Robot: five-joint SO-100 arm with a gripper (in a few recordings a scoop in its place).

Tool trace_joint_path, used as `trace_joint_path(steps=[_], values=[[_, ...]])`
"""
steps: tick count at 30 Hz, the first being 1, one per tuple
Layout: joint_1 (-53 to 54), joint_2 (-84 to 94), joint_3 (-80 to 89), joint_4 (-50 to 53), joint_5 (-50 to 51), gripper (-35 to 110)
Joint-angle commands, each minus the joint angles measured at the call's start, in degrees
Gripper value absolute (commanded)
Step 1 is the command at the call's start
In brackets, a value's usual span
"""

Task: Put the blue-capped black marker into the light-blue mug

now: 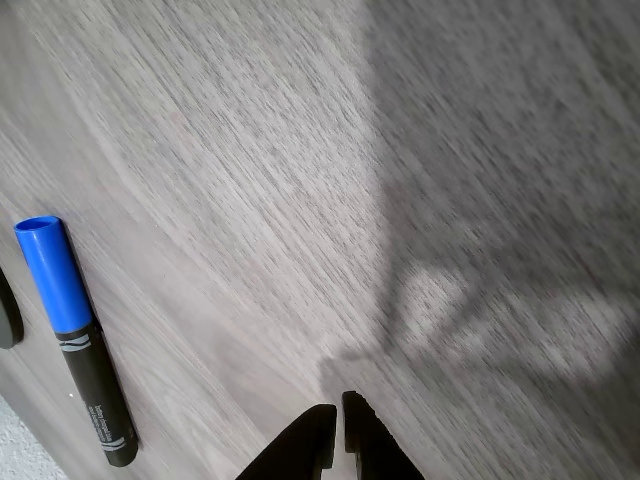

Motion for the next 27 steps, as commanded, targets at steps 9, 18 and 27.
trace_joint_path(steps=[9, 18, 27], values=[[0.3, 1.6, 0.4, 0.4, 0.4, 0], [0.3, 1.6, 0.4, 0.4, 0.4, 0], [1.1, 1.6, 0.4, 0.3, 0.5, 0]])
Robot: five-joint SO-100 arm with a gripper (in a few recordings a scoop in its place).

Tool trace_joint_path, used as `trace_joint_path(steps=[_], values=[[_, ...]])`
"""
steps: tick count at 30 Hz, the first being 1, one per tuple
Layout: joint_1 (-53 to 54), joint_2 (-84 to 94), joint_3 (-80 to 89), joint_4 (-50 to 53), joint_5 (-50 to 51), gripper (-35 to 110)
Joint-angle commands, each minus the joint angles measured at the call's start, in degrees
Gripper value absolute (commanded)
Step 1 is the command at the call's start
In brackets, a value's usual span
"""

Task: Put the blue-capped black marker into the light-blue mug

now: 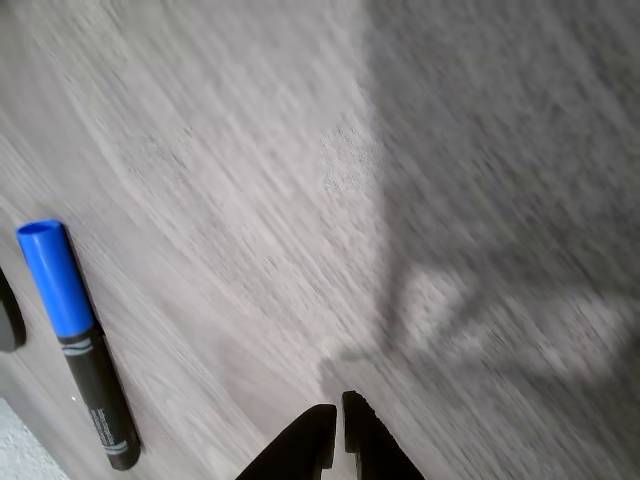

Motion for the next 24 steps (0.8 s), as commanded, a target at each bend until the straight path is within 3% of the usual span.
trace_joint_path(steps=[1, 10, 17, 24], values=[[0.6, 1.6, 0.4, -0.6, -0.1, 0], [9.9, 1.4, -0.8, -19.1, -9.9, 0], [6.9, -2.3, -13.1, -19.2, -12.4, 3], [4.1, -40.2, -48.3, -9.4, -10.9, 0]])
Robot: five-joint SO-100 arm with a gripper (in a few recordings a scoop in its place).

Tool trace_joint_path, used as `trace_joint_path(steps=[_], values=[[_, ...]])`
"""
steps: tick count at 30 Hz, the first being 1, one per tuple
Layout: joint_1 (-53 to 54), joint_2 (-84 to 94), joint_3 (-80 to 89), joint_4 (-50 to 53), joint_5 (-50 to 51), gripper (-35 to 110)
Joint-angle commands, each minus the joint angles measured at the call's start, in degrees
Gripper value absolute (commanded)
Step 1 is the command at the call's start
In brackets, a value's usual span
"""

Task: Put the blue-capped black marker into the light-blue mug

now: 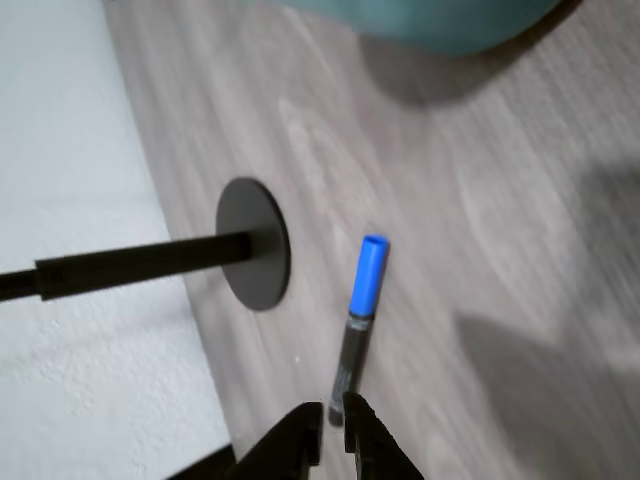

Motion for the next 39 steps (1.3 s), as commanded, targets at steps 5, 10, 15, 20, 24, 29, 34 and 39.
trace_joint_path(steps=[5, 10, 15, 20, 24, 29, 34, 39], values=[[-7.1, -32.5, -30.2, 6.2, 2.9, 1], [-14.2, -47.6, -38.7, 5.9, 6.5, 0], [-18.5, -66.1, -47.5, 4.0, 10.9, 0], [-21.7, -81.7, -58.4, 4.7, 14.7, 0], [-23.3, -88.2, -61.4, 3.7, 16.5, 0], [-23.3, -90.6, -63.9, 3.5, 19.2, 2], [-22.1, -90.5, -64.2, 3.9, 20.0, 8], [-20.1, -92.0, -64.2, 4.5, 20.6, 8]])
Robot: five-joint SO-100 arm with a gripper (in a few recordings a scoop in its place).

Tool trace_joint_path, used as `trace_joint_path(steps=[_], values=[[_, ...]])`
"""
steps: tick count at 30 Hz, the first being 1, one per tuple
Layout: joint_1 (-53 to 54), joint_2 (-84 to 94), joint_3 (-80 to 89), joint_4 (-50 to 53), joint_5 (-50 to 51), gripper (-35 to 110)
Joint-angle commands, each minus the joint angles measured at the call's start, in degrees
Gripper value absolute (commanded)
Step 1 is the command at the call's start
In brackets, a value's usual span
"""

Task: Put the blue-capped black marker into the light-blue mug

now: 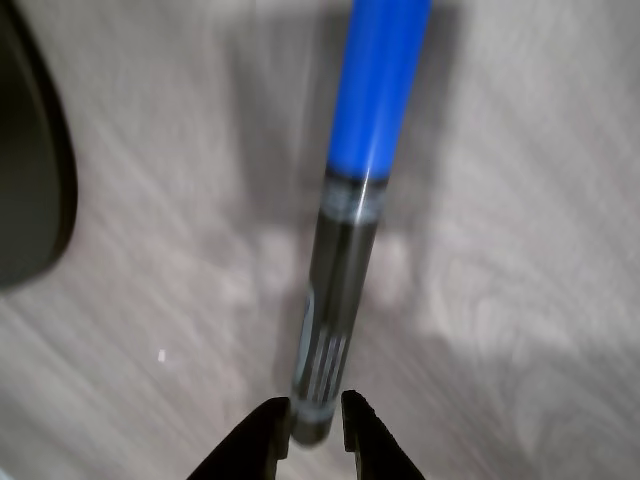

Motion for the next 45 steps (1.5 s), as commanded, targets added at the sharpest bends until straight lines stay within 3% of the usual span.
trace_joint_path(steps=[1, 23, 24, 27, 28, 40, 45], values=[[1.4, -1.1, -2.4, 0.0, 0.8, 8], [2.4, -8.7, -3.3, -1.1, 0.1, 0], [2.4, -8.2, -3.4, -1.1, 0.2, 3], [2.5, -6.1, -3.6, -1.1, -0.3, 30], [3.0, -5.6, -4.4, -1.2, -0.4, 30], [6.9, -18.3, -30.1, 7.6, -2.2, 27], [7.6, -29.4, -46.0, 15.9, -2.2, 23]])
